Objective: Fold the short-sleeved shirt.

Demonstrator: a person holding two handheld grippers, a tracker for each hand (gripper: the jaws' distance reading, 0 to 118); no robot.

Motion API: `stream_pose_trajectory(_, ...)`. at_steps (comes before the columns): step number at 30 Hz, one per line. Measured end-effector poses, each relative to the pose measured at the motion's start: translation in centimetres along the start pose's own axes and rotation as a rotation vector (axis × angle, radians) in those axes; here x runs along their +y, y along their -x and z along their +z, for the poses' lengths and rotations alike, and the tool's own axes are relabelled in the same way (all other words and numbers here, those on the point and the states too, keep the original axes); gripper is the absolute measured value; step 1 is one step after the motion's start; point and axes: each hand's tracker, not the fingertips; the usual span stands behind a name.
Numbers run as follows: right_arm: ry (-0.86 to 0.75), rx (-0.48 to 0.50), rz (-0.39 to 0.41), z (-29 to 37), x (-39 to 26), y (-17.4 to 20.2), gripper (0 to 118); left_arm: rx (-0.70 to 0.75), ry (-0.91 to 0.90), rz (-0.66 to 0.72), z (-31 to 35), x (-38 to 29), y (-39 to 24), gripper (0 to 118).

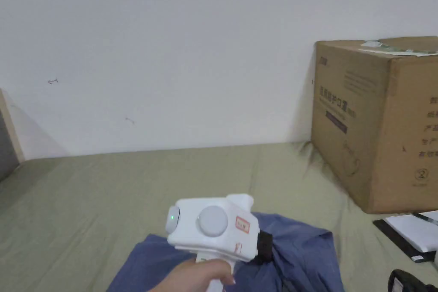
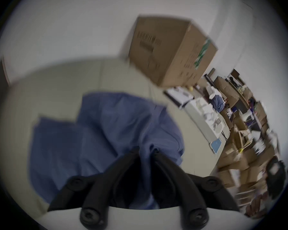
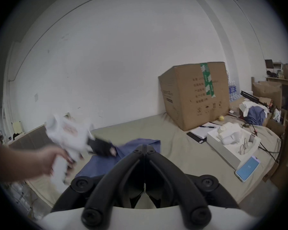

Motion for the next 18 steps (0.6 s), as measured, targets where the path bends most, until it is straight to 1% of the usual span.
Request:
stream_pose_trajectory(1,0.009,-0.008,-0.019,-0.1,-0.3,-0.6,0,-0.024,0.039,0.074,-2.1,-1.7,0.7,84)
stream_pose_trajectory(2,0.021,-0.015,-0.036,-0.4,-0.6,-1.1,0,-0.079,0.097,0.146,-4.0,-2.9,1.6,114)
stream_pose_trajectory(3,0.035,-0.023,-0.048,-0.7,-0.9,-1.5,0,-0.102,0.117,0.215,-5.3,-4.0,2.3,117)
stream_pose_trajectory(4,0.05,-0.032,-0.055,-1.0,-1.2,-1.8,0,-0.122,0.076,0.235,-5.3,-4.9,2.7,113)
stream_pose_trajectory(6,0.072,-0.043,-0.06,-1.8,-1.8,-2.2,0,0.008,-0.005,0.244,-4.9,-5.3,3.5,113)
stream_pose_trajectory(9,0.095,-0.042,-0.072,-2.5,-2.3,-2.2,0,0.047,-0.067,0.171,-1.7,-4.5,4.1,113)
stream_pose_trajectory(12,0.102,-0.029,-0.069,-2.5,-2.1,-1.5,0,0.129,-0.152,0.057,4.8,-3.1,3.6,113)
stream_pose_trajectory(15,0.094,-0.002,-0.037,-2.0,-1.2,-0.4,0,0.106,-0.29,-0.035,12.7,-4.1,2.7,110)
stream_pose_trajectory(16,0.082,0.009,-0.022,-1.7,-0.9,0.0,0,0.112,-0.35,-0.072,15.3,-5.1,2.2,104)
stream_pose_trajectory(17,0.071,0.017,-0.007,-1.4,-0.5,0.3,0,0.125,-0.408,-0.11,17.8,-6.4,1.7,94)
stream_pose_trajectory(18,0.057,0.024,0.007,-1.1,-0.2,0.7,0,0.142,-0.488,-0.155,20.2,-7.7,1.3,76)
